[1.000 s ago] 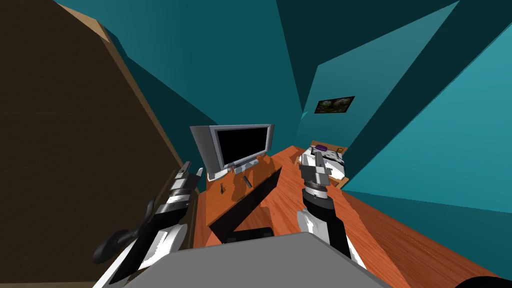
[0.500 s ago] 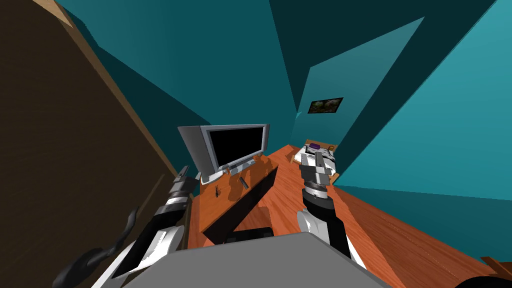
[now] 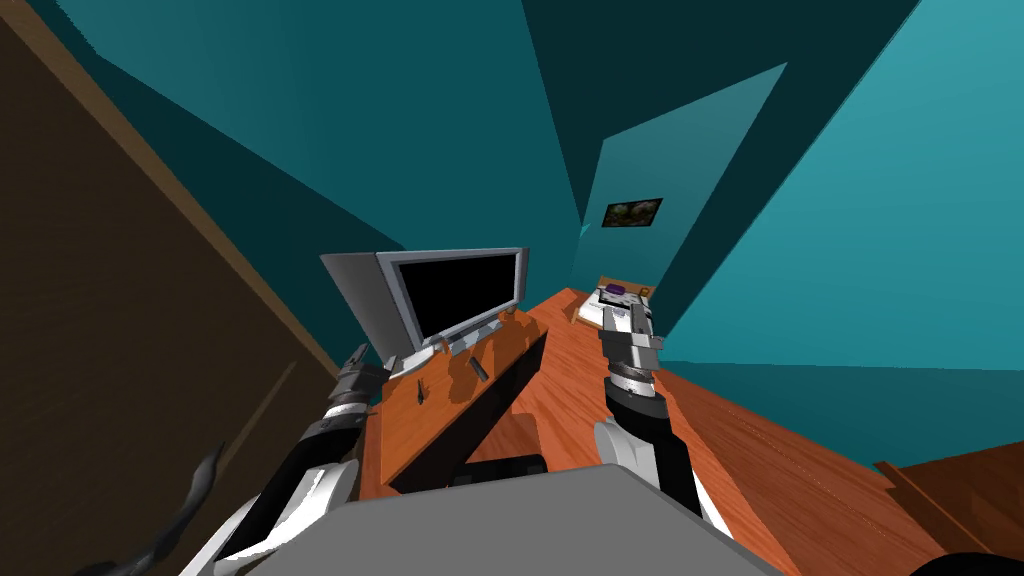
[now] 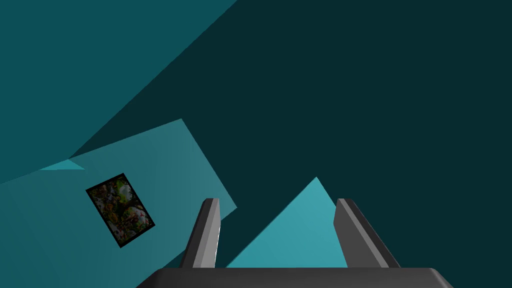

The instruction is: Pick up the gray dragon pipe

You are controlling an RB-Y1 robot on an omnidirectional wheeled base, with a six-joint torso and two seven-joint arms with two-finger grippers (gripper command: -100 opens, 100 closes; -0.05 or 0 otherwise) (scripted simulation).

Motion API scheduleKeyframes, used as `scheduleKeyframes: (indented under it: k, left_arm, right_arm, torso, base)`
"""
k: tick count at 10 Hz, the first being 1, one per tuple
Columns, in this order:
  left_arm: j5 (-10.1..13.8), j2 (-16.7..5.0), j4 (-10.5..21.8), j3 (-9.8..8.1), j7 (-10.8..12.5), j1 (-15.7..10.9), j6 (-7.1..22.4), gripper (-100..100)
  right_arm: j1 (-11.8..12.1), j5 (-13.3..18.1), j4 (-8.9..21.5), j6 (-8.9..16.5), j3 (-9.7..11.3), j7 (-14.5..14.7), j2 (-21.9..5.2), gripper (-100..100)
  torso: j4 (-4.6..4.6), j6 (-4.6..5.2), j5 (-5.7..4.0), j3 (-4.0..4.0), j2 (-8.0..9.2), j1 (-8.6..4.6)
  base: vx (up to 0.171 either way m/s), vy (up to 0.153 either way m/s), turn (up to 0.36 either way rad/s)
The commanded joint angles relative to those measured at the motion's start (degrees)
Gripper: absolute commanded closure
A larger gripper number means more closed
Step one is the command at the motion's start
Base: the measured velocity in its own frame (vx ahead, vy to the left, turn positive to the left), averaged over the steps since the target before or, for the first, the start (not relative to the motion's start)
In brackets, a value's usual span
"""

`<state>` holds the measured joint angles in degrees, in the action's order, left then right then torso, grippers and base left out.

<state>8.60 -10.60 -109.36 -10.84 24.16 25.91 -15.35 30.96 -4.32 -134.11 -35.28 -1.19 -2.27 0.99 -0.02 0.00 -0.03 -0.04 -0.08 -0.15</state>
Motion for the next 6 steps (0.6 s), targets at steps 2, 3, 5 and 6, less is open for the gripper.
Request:
scheduleKeyframes:
  k: [2, 3, 5, 6]
  left_arm:
    - [0.3, -0.13, 3.69, -1.93, 4.27, -1.0, 1.93, -100]
    - [0.3, -0.13, 4.24, -1.93, 5.12, -1.0, 1.93, -100]
    - [0.5, -0.34, 6.98, -3.29, 8.2, -1.55, 3.08, -100]
    - [0.67, -0.56, 9.39, -4.7, 9.98, -2.17, 4.26, -100]
  right_arm:
    - [0.01, 0.0, 0.0, 0.0, 0.0, 0.0, 0.0, 0]
    - [0.0, 0.0, 0.0, 0.0, 0.0, 0.0, 0.0, 0]
    - [0.0, 0.0, 0.0, 0.0, 0.0, 0.0, 0.0, 0]
    - [0.01, 0.0, 0.0, 0.0, -0.01, 0.0, 0.0, 0]
  torso:
    - [0.0, -0.02, 0.0, 0.0, 0.0, 0.03]
    - [0.0, 0.0, 0.0, -0.01, -0.02, 0.01]
    - [0.0, 0.0, 0.01, 0.0, 0.01, 0.05]
    - [0.0, -0.03, 0.01, 0.01, 0.02, 0.06]
  base:
    - [0.029, -0.031, -0.116]
    - [0.02, -0.022, -0.091]
    - [0.024, -0.024, -0.124]
    - [0.035, -0.034, -0.166]
